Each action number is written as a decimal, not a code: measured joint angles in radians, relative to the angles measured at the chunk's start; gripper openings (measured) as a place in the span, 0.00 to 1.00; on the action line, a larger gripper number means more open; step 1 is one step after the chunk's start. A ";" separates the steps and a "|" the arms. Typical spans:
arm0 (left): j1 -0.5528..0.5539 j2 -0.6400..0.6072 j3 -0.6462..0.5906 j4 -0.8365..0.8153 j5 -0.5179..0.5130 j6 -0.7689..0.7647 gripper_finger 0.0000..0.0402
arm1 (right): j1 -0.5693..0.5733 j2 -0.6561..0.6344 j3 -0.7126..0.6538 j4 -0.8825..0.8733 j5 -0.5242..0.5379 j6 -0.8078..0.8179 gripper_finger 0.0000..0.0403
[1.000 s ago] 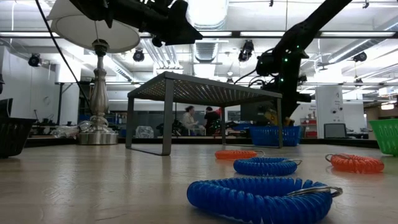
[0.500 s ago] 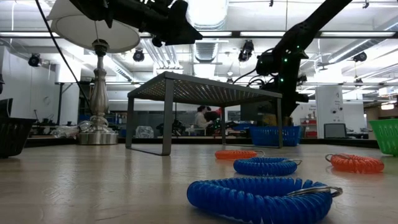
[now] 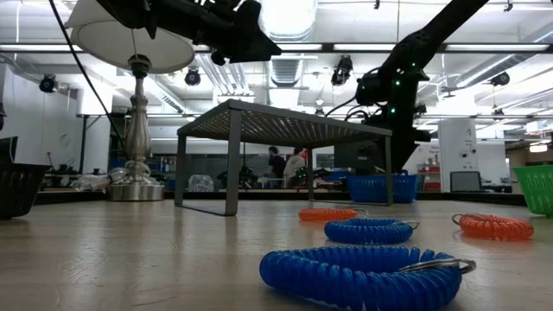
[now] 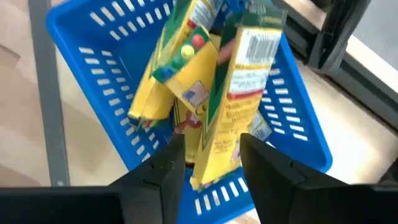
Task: Pick & Place Office Desk Supplies
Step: Put the orange spring keychain into the black basket
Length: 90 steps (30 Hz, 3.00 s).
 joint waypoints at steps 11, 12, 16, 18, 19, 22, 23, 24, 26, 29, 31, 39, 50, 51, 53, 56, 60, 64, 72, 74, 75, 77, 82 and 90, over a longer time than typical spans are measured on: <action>0.000 0.000 0.000 0.000 0.000 0.000 0.54 | 0.000 -0.014 0.090 -0.142 0.000 0.039 0.39; 0.000 0.000 0.000 0.000 0.000 0.000 0.54 | 0.000 -0.021 0.104 -0.162 0.000 0.040 0.39; 0.000 0.000 0.000 0.000 0.000 0.000 0.54 | 0.009 -0.073 0.133 -0.181 0.001 0.044 0.37; 0.000 0.000 0.000 0.000 0.000 0.000 0.54 | 0.022 -0.112 0.140 -0.180 0.001 0.043 0.36; 0.000 0.000 0.000 0.000 0.000 -0.001 0.54 | 0.032 -0.132 0.141 -0.177 0.001 0.043 0.36; -0.002 0.000 0.000 -0.008 0.000 -0.017 0.54 | 0.063 -0.201 0.141 -0.175 0.001 0.043 0.36; -0.004 -0.001 0.000 -0.014 0.000 -0.019 0.54 | 0.075 -0.229 0.139 -0.174 0.001 0.042 0.36; -0.004 -0.005 0.000 -0.027 0.000 -0.019 0.54 | 0.086 -0.254 0.136 -0.174 0.001 0.040 0.36; -0.004 -0.015 0.000 -0.045 0.000 -0.019 0.54 | 0.113 -0.303 0.130 -0.171 0.001 0.039 0.36; -0.004 -0.045 0.000 -0.104 0.000 -0.019 0.52 | 0.160 -0.378 0.111 -0.137 0.001 0.020 0.37; -0.007 -0.074 0.000 -0.151 0.000 -0.025 0.51 | 0.196 -0.427 0.091 -0.100 0.001 -0.007 0.37; -0.013 -0.170 0.000 -0.216 0.000 -0.027 0.48 | 0.326 -0.564 -0.005 0.032 0.001 -0.086 0.35; -0.015 -0.190 0.000 -0.289 0.001 -0.066 0.47 | 0.397 -0.602 -0.101 0.039 -0.055 -0.053 0.32; -0.017 -0.190 0.000 -0.296 0.003 -0.085 0.47 | 0.406 -0.602 -0.105 0.040 -0.067 -0.045 0.31; -0.021 -0.190 0.000 -0.309 0.015 -0.127 0.47 | 0.430 -0.602 -0.114 0.042 -0.081 -0.035 0.30; -0.030 -0.190 0.000 -0.316 0.044 -0.153 0.47 | 0.476 -0.602 -0.127 0.042 -0.082 -0.009 0.29; -0.045 -0.190 0.000 -0.319 0.072 -0.158 0.47 | 0.550 -0.602 -0.144 0.043 -0.085 0.056 0.28; -0.074 -0.190 0.000 -0.322 0.142 -0.159 0.47 | 0.628 -0.602 -0.153 0.040 -0.086 0.092 0.27; -0.237 -0.169 0.000 -0.329 0.355 -0.060 0.47 | 0.717 -0.602 -0.153 0.039 -0.080 0.135 0.28; -0.294 -0.152 0.000 -0.332 0.310 -0.024 0.47 | 0.719 -0.602 -0.153 0.035 -0.078 0.165 0.27; -0.323 -0.142 0.000 -0.335 0.289 -0.003 0.47 | 0.719 -0.602 -0.153 0.035 -0.078 0.177 0.27; -0.374 -0.116 0.000 -0.337 0.256 0.042 0.47 | 0.718 -0.602 -0.153 0.034 -0.078 0.197 0.26; -0.456 -0.051 0.000 -0.338 0.107 0.044 0.47 | 0.718 -0.602 -0.153 0.033 -0.078 0.204 0.25; -0.465 0.035 0.010 -0.310 0.078 -0.148 0.47 | 0.718 -0.602 -0.153 0.036 -0.078 0.201 0.23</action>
